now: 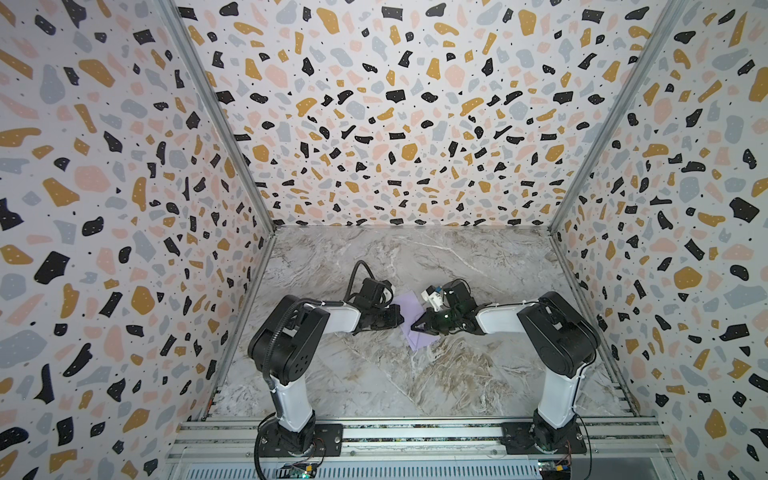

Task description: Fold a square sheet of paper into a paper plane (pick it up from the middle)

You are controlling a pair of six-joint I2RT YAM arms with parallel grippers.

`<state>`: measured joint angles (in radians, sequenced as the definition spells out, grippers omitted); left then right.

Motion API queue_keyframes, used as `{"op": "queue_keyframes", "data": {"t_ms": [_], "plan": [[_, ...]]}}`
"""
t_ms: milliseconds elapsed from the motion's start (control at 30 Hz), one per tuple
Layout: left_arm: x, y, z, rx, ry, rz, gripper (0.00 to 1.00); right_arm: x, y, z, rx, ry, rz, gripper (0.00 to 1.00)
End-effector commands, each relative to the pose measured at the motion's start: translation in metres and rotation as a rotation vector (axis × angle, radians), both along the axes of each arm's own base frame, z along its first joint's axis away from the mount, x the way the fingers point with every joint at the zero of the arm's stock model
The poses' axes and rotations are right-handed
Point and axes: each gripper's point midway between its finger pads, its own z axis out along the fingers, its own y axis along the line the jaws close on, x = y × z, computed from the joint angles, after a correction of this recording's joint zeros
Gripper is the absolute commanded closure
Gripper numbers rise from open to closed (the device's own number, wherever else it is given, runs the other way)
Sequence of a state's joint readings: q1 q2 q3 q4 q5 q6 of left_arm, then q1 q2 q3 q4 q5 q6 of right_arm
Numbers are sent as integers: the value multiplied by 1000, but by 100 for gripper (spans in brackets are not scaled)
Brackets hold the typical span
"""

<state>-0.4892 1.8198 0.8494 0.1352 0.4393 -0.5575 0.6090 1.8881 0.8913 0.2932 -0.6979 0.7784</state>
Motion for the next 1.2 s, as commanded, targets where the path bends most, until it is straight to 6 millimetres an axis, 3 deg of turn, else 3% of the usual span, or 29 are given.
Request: {"op": "queue_keyframes", "data": {"t_ms": [0,1167], "plan": [[-11,9,-24,71,58,3,92,9,7,7,15,-30,-15,100],[-12,10,-26,77,63,7,92,12,12,-11,10,-22,-13,99]]}}
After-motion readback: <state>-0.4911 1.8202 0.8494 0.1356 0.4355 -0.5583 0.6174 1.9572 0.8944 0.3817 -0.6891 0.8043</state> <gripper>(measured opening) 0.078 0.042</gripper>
